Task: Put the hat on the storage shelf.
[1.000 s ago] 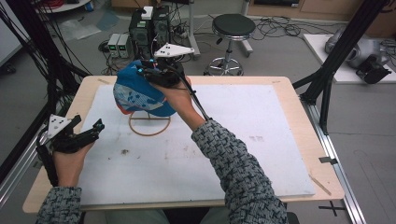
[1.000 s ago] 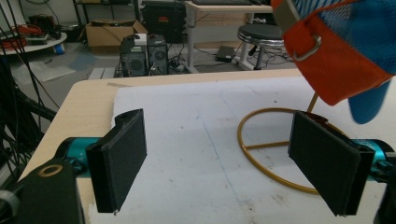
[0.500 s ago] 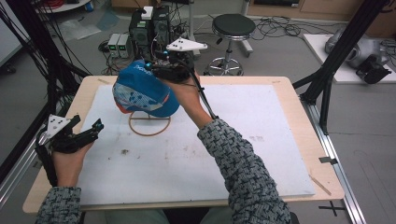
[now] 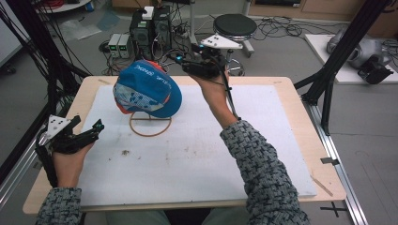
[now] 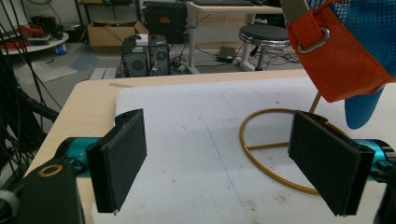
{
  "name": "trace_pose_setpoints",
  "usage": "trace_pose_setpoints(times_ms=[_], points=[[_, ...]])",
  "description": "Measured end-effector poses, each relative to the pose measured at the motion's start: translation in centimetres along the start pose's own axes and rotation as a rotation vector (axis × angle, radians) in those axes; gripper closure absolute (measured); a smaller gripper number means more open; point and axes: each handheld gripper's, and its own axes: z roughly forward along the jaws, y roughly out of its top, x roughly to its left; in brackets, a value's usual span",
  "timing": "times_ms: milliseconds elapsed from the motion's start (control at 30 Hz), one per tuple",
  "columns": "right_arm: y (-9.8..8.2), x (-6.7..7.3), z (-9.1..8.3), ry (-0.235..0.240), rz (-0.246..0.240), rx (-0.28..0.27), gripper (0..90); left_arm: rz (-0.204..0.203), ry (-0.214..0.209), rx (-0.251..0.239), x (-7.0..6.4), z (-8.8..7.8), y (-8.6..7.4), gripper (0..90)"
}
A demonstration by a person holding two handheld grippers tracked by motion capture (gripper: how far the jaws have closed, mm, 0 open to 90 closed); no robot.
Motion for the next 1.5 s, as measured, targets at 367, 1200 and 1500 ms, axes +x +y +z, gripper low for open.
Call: trace_pose_setpoints(times_ms=[367, 1200, 1500], points=[[-0.6, -3.4, -6.6, -0.165, -0.015, -0.039, 22.8, -0.004, 0.002, 0.000, 0.0, 0.2, 0.1, 19.5], [-7.4, -5.4, -19.2, -0.342, 0.037, -0.076, 18.2, 0.007, -0.004, 0.005, -0.5, 0.3, -0.1, 19.5], [-11.7, -6.1, -20.9, -0.372, 0.104, -0.069, 14.8, 0.009, -0.004, 0.014, -0.7, 0.4, -0.3, 19.5]])
